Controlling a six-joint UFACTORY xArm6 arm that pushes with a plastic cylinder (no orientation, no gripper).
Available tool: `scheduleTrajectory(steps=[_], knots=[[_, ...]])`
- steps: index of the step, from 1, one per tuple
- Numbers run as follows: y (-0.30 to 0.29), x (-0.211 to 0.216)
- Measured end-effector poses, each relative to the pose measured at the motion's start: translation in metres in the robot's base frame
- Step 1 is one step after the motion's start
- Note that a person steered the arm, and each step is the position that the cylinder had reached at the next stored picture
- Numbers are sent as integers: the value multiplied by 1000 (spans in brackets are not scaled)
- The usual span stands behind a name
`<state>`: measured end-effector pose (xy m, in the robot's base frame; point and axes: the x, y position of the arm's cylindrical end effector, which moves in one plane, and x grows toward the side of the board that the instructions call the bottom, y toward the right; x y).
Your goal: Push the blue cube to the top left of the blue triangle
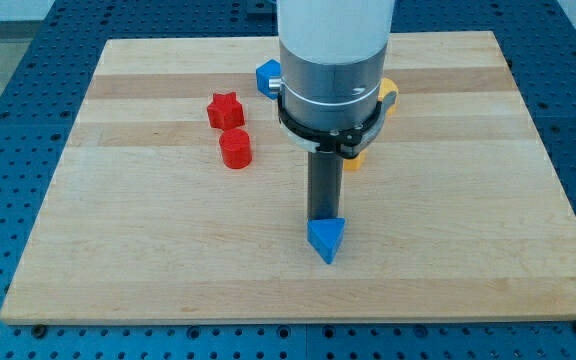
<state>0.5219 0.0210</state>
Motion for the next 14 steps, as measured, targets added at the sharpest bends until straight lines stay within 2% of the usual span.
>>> scheduleTrajectory(steps=[2,3,5,6,8,9,10,11,14], knots=[[0,25],[-19,10],[-153,-78],[-211,-139],[-201,-295],[-133,-308],[-71,-298],[-64,-298],[-59,-265]])
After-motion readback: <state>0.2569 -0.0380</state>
